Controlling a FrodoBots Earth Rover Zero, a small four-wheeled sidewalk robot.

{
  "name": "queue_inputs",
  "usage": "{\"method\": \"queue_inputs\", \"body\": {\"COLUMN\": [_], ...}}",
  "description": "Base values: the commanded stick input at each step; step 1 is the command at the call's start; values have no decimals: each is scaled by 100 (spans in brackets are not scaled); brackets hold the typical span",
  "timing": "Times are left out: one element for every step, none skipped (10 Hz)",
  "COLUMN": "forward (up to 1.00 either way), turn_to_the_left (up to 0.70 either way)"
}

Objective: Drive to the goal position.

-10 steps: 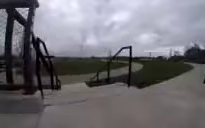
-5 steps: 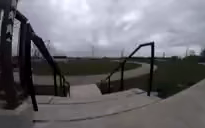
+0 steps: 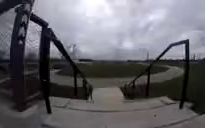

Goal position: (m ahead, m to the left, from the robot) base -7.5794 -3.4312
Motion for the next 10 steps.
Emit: {"method": "queue_inputs", "body": {"forward": [100, 100, 100, 89, 0, 0, 0, 0, 0, 0], "turn_to_the_left": [0, 0, 0, 0, 0, -9, -41, -37, 0, 0]}}
